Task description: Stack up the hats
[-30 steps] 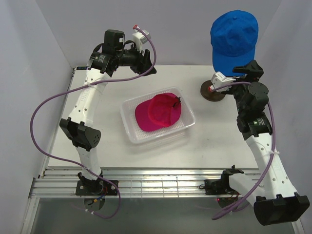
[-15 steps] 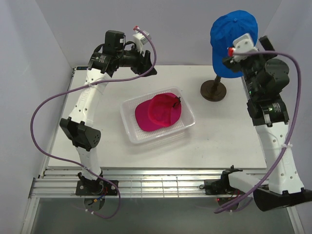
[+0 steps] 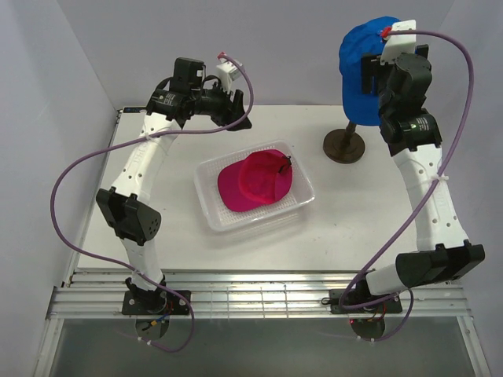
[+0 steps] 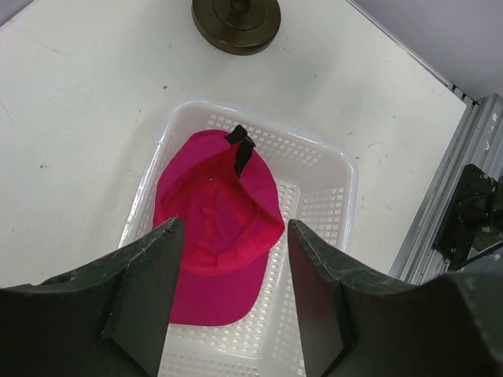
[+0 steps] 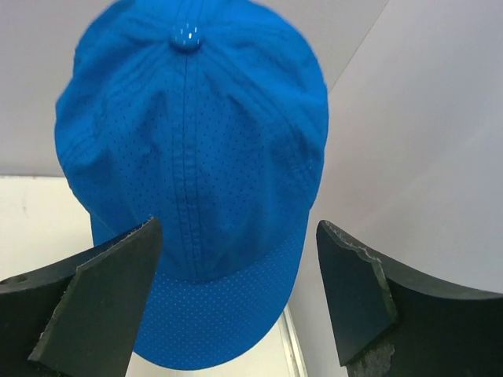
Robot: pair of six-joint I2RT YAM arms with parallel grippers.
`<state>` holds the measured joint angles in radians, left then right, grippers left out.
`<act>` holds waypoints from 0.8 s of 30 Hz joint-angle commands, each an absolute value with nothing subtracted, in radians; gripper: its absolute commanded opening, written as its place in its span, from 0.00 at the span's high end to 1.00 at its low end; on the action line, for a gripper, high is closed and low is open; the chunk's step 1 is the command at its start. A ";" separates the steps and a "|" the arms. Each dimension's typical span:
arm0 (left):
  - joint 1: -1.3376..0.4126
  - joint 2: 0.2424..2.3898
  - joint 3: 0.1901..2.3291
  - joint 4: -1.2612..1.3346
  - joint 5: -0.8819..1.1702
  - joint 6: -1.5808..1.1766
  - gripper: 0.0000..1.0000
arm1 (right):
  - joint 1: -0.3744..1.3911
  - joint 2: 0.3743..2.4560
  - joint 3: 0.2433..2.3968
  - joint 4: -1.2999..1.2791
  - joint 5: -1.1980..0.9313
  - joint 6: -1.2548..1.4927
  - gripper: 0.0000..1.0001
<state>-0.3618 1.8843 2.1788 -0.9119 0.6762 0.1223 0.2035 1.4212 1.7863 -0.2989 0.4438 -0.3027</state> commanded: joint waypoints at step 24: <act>-0.340 1.897 1.713 -0.873 0.479 0.264 0.17 | 0.432 1.354 1.790 -0.478 -0.108 -0.350 0.11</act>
